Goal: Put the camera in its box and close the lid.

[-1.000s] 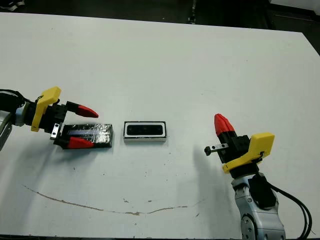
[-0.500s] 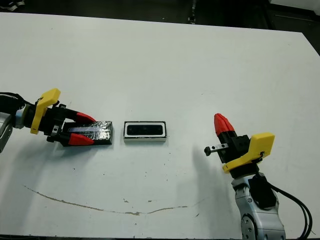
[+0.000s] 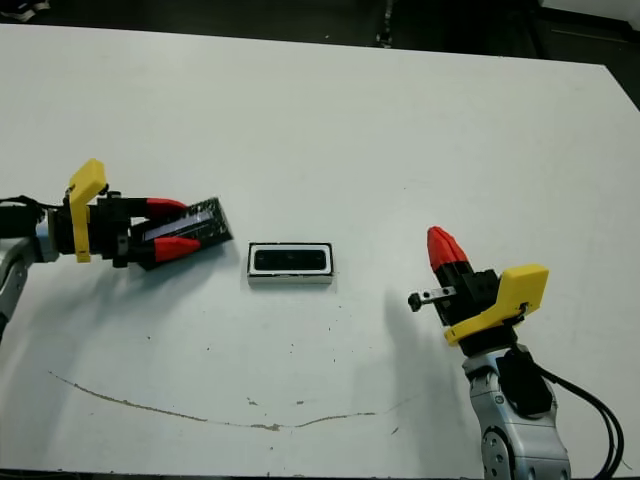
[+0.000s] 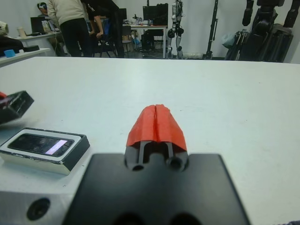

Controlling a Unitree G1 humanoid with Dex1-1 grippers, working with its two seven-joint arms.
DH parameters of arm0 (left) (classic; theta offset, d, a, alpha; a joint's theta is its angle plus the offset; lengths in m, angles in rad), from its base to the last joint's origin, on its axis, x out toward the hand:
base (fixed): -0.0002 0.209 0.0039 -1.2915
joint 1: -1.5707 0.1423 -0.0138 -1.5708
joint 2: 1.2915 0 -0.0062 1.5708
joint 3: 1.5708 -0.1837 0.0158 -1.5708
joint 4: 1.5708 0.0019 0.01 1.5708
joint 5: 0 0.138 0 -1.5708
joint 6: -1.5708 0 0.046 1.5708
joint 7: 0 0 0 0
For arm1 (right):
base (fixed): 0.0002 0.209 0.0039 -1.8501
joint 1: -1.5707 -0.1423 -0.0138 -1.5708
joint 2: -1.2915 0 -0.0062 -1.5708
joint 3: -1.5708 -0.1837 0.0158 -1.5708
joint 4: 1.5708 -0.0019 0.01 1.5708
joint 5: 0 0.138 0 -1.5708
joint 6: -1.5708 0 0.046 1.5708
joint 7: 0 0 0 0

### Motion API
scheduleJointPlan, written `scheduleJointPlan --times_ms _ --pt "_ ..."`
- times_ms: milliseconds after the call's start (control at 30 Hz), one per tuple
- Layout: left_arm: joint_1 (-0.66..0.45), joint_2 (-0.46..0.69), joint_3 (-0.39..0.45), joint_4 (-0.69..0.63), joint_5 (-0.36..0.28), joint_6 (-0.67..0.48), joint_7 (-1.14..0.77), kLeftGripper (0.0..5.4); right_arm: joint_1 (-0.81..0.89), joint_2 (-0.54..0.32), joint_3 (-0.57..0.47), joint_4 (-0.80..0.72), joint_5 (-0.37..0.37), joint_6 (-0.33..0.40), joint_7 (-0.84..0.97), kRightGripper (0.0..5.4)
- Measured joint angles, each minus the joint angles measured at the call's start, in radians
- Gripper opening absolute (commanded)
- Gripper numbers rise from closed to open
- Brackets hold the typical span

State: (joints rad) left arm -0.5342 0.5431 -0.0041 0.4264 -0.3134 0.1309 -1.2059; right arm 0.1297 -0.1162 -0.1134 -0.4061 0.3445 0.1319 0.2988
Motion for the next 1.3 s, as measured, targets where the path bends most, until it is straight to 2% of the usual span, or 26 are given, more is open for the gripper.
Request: scheduleJointPlan --times_ms 133,267,533,800,967,1300 --pt "0.003 -0.029 0.022 -0.023 -0.062 0.068 0.015 3.15 0.000 0.000 0.000 0.000 0.007 0.001 0.000 0.00" --pt "0.001 -0.030 0.007 -0.044 -0.066 0.088 -0.020 3.15 0.000 0.000 0.001 0.000 0.007 0.001 0.000 0.00" --pt "-0.094 -0.020 -0.101 0.062 -0.021 0.103 -0.202 3.15 0.002 0.000 0.006 -0.001 0.005 0.001 -0.001 0.00" --pt "-0.175 -0.056 -0.165 0.210 0.033 0.024 -0.311 3.15 0.004 -0.001 0.012 -0.002 0.004 0.001 -0.001 0.00" --pt "-0.187 -0.084 -0.174 0.210 0.051 0.019 -0.296 3.15 0.005 -0.001 0.013 -0.004 0.003 0.002 -0.002 0.00" --pt "-0.165 -0.135 -0.184 0.123 0.059 0.023 -0.243 3.15 0.007 -0.001 0.015 -0.005 -0.005 0.002 -0.003 0.00"
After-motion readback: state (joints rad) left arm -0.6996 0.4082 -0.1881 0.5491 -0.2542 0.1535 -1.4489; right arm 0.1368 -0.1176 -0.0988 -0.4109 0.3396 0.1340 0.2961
